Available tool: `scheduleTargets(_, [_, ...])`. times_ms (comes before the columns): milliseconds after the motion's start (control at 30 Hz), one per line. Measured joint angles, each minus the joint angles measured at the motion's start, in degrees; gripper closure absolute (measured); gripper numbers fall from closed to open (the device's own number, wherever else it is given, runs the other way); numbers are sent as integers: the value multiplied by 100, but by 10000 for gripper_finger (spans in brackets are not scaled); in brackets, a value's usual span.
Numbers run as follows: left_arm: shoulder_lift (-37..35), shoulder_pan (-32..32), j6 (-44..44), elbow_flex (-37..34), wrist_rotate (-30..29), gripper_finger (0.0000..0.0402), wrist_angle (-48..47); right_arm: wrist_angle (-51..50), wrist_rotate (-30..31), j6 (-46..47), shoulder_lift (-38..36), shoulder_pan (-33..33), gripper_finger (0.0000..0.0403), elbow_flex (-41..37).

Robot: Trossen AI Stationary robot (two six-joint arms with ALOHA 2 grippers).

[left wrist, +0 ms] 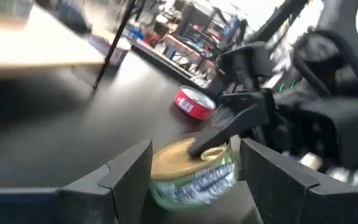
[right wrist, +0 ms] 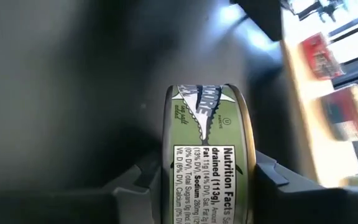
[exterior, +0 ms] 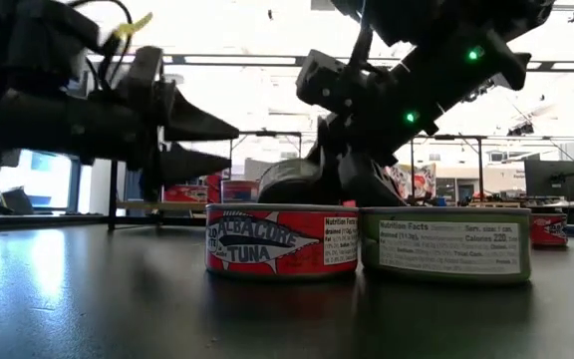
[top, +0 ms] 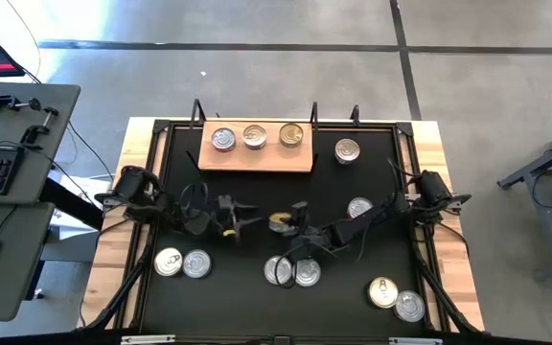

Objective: Stack canned seafood by type on shelf
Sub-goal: Put the green tuna can on the shelf aligned with the other green tuna can

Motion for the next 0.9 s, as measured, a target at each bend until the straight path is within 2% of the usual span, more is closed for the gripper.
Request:
scheduleTargets(100, [-212,-321,2063,156,49,172,-60,255,-401,400,0,9,282,3])
scheduleTargets(233, [-303,-773,4950,620,53,174,-631,303,-423,606,0,13,281,4])
scheduleTargets(300, [-320,-904,5764,939,16,173,-1101,328,-428,702,0,-22,276,4])
scheduleTargets(433, [-319,-840,5874,1565,-587,163,-2598,341,-663,919,-42,-124,276,3])
scheduleTargets(600, [-318,-577,5231,2090,-827,135,-4443,106,-956,1102,-237,-248,281,0])
scheduleTargets(700, [-317,-432,4823,2186,-981,121,-4982,-69,-959,1243,-383,-298,277,0])
scheduleTargets(800, [-314,-329,4601,2192,-1034,116,-5001,-114,-1110,1319,-441,-314,276,0])
scheduleTargets(900, [-319,-272,4577,2194,-850,117,-5007,-146,-1314,1329,-441,-310,278,0])
